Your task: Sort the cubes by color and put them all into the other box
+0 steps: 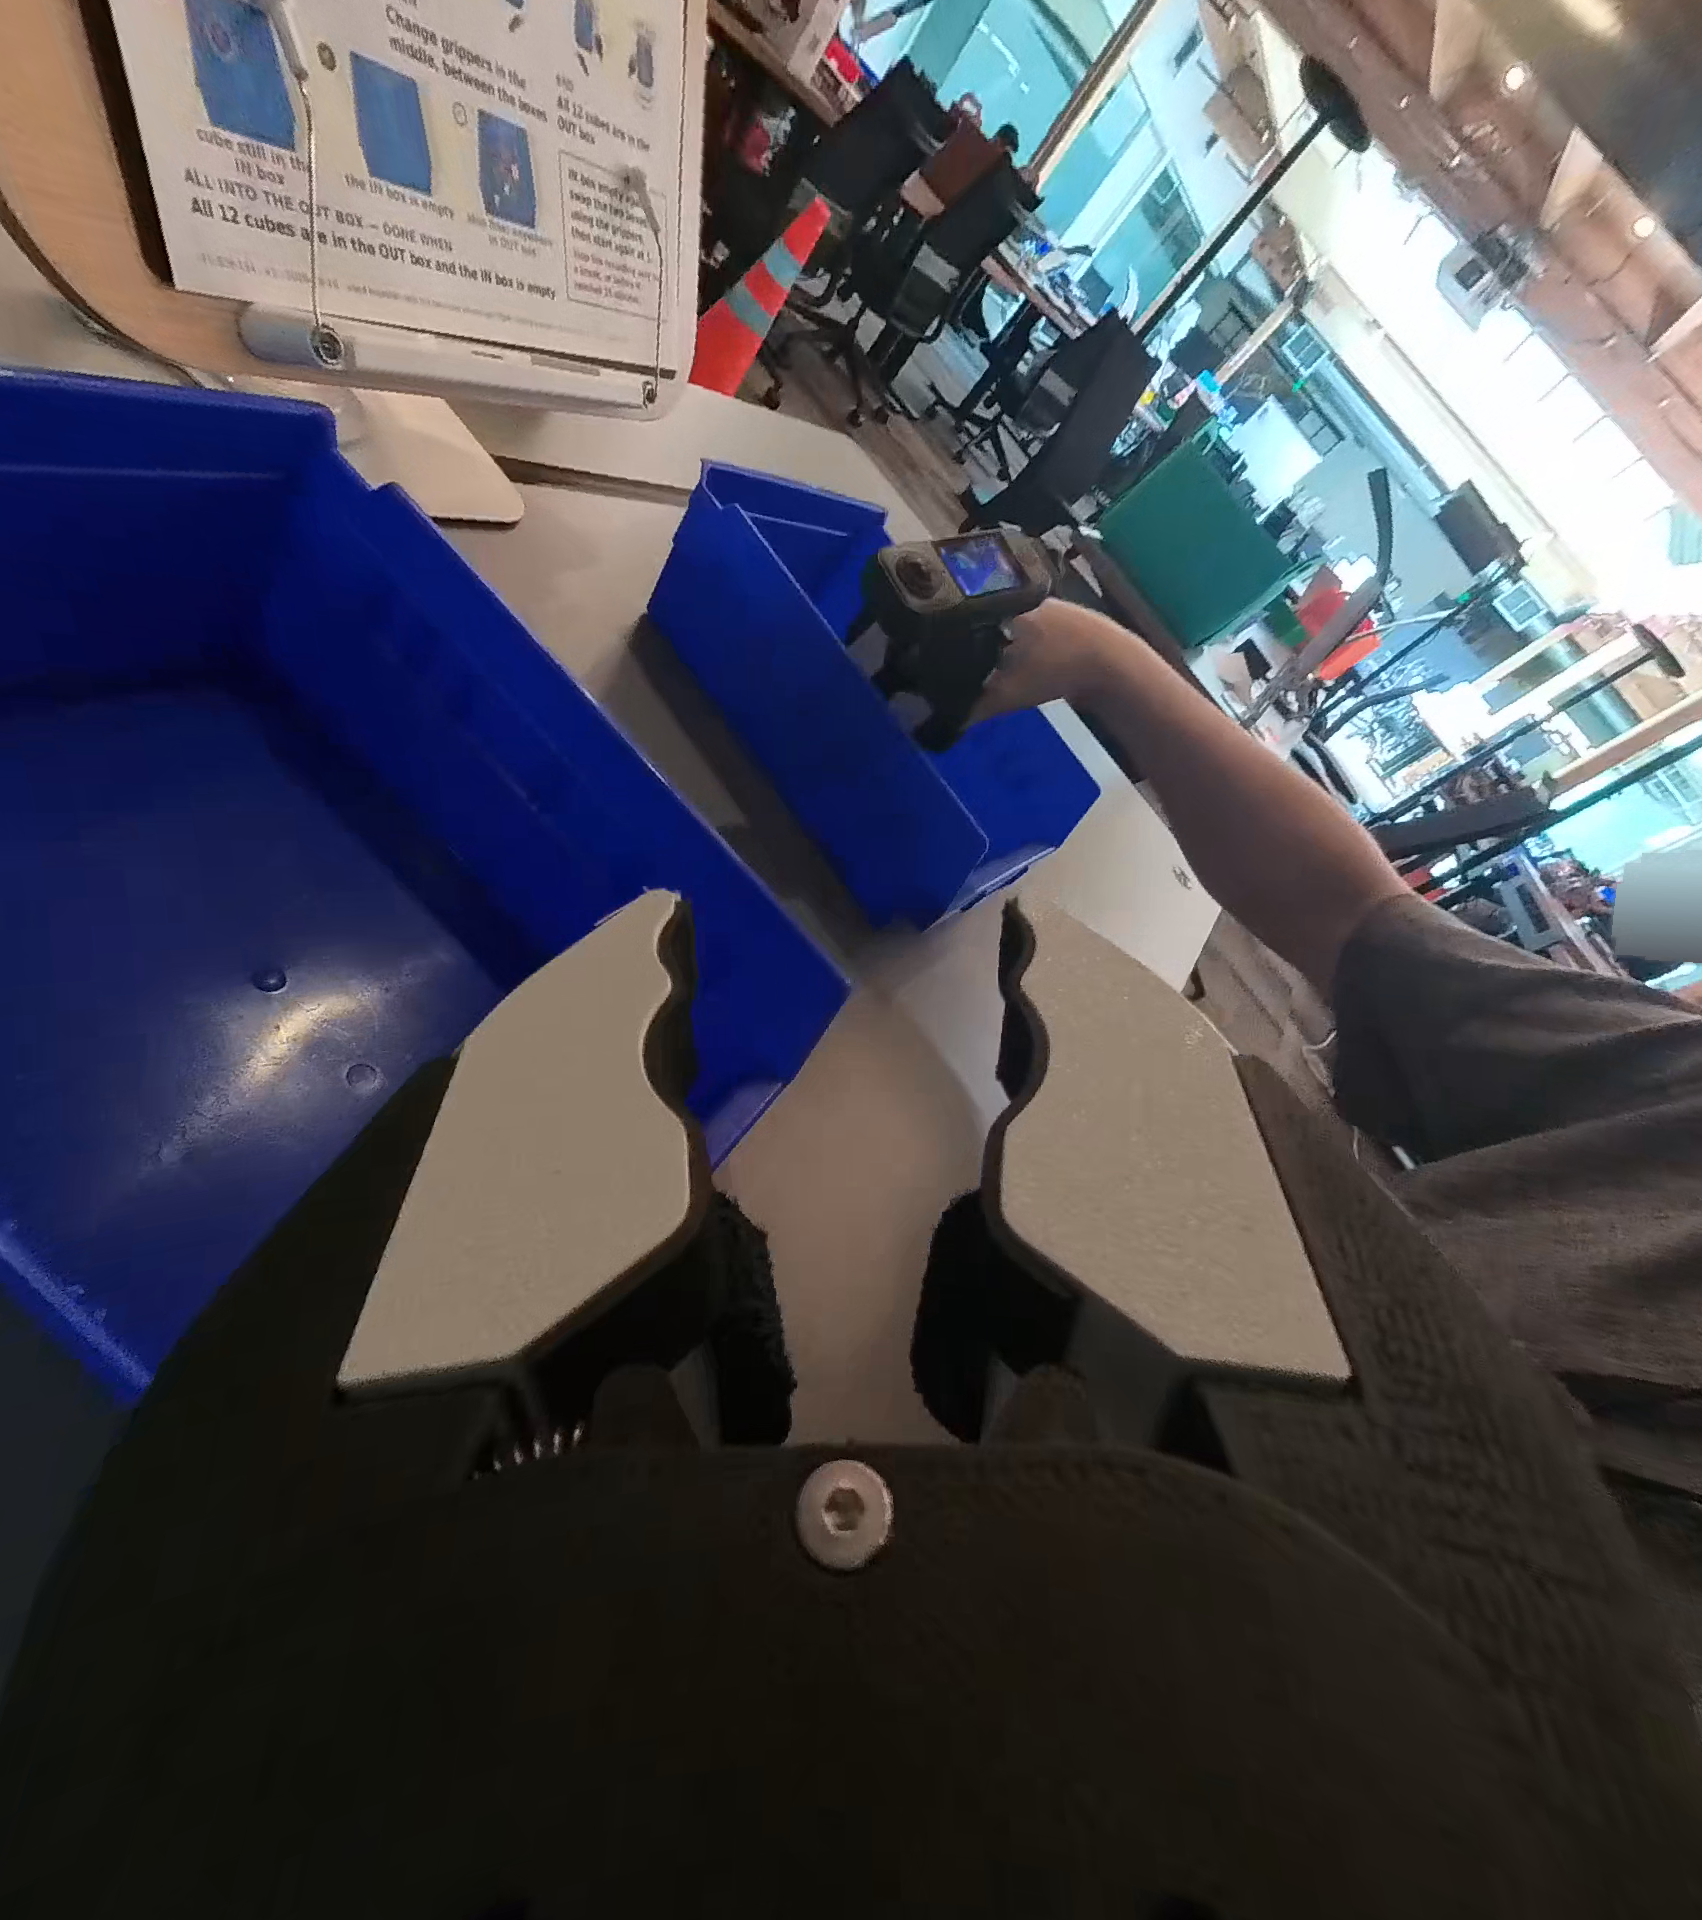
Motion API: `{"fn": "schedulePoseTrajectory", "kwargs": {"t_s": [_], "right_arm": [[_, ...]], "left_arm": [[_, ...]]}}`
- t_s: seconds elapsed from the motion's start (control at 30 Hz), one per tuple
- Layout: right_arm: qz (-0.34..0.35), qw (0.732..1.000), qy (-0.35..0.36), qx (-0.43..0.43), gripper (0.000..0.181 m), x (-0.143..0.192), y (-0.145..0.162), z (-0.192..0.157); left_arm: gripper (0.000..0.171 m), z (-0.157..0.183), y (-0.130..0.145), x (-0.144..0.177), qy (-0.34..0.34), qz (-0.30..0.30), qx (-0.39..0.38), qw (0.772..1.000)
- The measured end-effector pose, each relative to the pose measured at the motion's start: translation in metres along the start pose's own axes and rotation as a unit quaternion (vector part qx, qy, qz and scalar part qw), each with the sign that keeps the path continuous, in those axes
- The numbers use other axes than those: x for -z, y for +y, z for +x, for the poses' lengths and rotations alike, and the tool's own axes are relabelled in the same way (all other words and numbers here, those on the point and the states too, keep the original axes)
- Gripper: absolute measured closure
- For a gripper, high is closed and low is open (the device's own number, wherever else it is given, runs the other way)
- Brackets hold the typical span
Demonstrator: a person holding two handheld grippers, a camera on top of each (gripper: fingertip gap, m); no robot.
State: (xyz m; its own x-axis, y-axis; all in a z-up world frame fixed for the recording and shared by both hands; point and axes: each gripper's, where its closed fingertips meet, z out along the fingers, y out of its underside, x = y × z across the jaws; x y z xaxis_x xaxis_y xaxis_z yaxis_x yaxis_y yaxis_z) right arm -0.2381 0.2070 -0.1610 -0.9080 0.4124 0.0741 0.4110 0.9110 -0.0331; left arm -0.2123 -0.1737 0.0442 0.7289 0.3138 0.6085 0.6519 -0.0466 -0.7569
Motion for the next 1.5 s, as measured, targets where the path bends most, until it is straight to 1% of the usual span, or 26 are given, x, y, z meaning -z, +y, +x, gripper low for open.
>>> {"fn": "schedulePoseTrajectory", "kwargs": {"t_s": [0.1,0.13,0.2,0.3,0.4,0.47,0.5,0.53,0.57,0.6,0.67,0.73,0.77,0.8,0.87,0.93,1.07,1.1,1.17,1.4,1.5], "right_arm": [[-0.007,1.0,-0.001,-0.004,0.148,-0.001,0.0,-0.001],[-0.003,1.0,-0.002,-0.007,0.147,0.0,0.0,-0.002],[0.01,1.0,-0.002,-0.016,0.138,0.004,-0.001,-0.003],[0.033,0.999,0.007,-0.024,0.133,0.015,-0.002,-0.005],[0.059,0.997,0.043,-0.026,0.133,0.037,-0.003,-0.008],[0.102,0.99,0.09,-0.027,0.133,0.061,-0.009,-0.011],[0.134,0.984,0.115,-0.027,0.135,0.076,-0.014,-0.013],[0.168,0.976,0.138,-0.027,0.137,0.091,-0.021,-0.018],[0.199,0.967,0.159,-0.025,0.139,0.104,-0.026,-0.024],[0.226,0.957,0.178,-0.023,0.141,0.116,-0.031,-0.03],[0.265,0.943,0.2,-0.013,0.143,0.128,-0.04,-0.045],[0.272,0.939,0.213,-0.006,0.143,0.129,-0.044,-0.057],[0.274,0.937,0.215,-0.001,0.143,0.128,-0.046,-0.062],[0.279,0.936,0.216,0.001,0.143,0.126,-0.047,-0.065],[0.289,0.934,0.21,0.002,0.144,0.123,-0.05,-0.071],[0.293,0.933,0.208,-0.001,0.144,0.119,-0.049,-0.073],[0.306,0.931,0.201,-0.007,0.145,0.116,-0.048,-0.075],[0.309,0.929,0.201,-0.009,0.145,0.116,-0.049,-0.074],[0.316,0.928,0.199,-0.01,0.146,0.117,-0.049,-0.075],[0.319,0.925,0.204,-0.009,0.148,0.122,-0.051,-0.077],[0.321,0.924,0.207,-0.008,0.149,0.124,-0.053,-0.079]], "left_arm": [[0.114,-0.004,0.005,-0.003,-0.022,-0.017,-0.008,1.0],[0.114,-0.006,0.006,-0.004,-0.03,-0.023,-0.01,0.999],[0.114,-0.008,0.01,-0.006,-0.041,-0.036,-0.012,0.998],[0.114,-0.012,0.017,-0.013,-0.064,-0.067,-0.022,0.995],[0.114,-0.018,0.025,-0.021,-0.087,-0.132,-0.053,0.986],[0.114,-0.021,0.034,-0.027,-0.088,-0.207,-0.082,0.971],[0.114,-0.027,0.04,-0.029,-0.099,-0.254,-0.107,0.956],[0.114,-0.036,0.047,-0.03,-0.116,-0.304,-0.143,0.935],[0.114,-0.049,0.056,-0.029,-0.139,-0.358,-0.177,0.906],[0.114,-0.062,0.067,-0.026,-0.159,-0.416,-0.207,0.871],[0.114,-0.091,0.085,-0.016,-0.198,-0.514,-0.262,0.793],[0.114,-0.118,0.097,0.0,-0.242,-0.594,-0.28,0.714],[0.114,-0.126,0.102,0.007,-0.252,-0.628,-0.281,0.681],[0.114,-0.131,0.106,0.011,-0.248,-0.651,-0.292,0.656],[0.115,-0.137,0.113,0.014,-0.222,-0.683,-0.319,0.619],[0.115,-0.143,0.116,0.02,-0.212,-0.708,-0.336,0.584],[0.117,-0.152,0.118,0.033,-0.207,-0.741,-0.347,0.536],[0.117,-0.155,0.118,0.034,-0.209,-0.746,-0.35,0.528],[0.117,-0.158,0.121,0.033,-0.209,-0.747,-0.351,0.524],[0.117,-0.164,0.127,0.03,-0.207,-0.751,-0.346,0.522],[0.119,-0.163,0.13,0.03,-0.193,-0.757,-0.338,0.525]]}}
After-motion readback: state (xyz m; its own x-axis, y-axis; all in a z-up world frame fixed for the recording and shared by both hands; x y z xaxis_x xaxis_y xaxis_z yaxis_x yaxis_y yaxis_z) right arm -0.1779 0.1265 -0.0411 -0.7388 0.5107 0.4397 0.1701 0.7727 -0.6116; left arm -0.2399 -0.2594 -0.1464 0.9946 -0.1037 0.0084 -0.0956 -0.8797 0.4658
